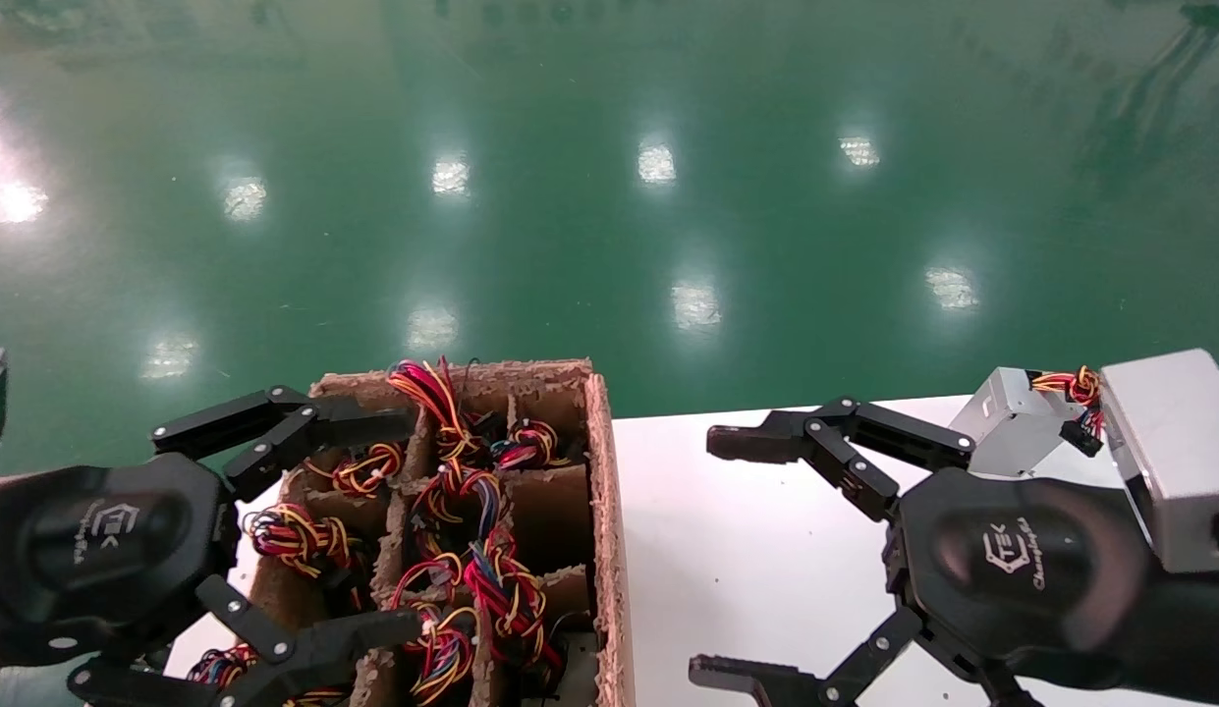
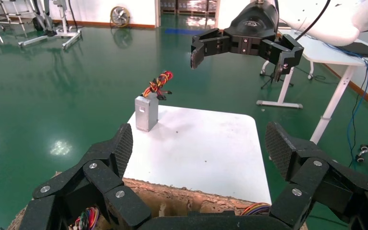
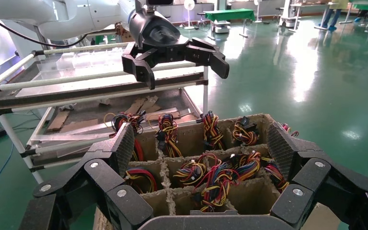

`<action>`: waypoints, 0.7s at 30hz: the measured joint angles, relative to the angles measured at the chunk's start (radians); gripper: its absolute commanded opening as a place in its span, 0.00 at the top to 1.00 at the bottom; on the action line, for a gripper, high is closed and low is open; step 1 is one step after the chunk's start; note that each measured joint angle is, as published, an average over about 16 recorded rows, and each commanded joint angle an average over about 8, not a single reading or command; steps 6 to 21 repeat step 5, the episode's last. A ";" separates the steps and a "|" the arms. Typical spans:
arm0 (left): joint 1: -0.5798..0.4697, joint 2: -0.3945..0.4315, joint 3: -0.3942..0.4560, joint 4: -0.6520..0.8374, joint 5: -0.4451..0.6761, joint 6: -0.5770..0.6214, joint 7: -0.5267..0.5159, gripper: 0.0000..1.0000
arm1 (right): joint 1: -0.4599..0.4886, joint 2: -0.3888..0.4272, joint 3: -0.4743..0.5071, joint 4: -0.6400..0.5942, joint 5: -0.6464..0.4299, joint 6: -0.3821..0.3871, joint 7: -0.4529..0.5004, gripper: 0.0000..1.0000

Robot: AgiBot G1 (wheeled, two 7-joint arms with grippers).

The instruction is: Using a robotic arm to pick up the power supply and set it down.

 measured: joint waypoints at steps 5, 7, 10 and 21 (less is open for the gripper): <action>0.000 0.000 0.000 0.000 0.000 0.000 0.000 0.00 | 0.000 0.000 0.000 -0.001 0.000 0.000 0.000 0.00; 0.000 0.000 0.000 0.000 0.000 0.000 0.000 0.00 | 0.000 0.000 0.000 -0.001 0.000 0.000 0.000 0.00; 0.000 0.000 0.000 0.000 0.000 0.000 0.000 0.00 | 0.000 0.000 0.000 -0.001 0.000 0.000 0.000 0.00; 0.000 0.000 0.000 0.000 0.000 0.000 0.000 0.00 | 0.000 0.000 0.000 -0.001 0.000 0.000 0.000 0.00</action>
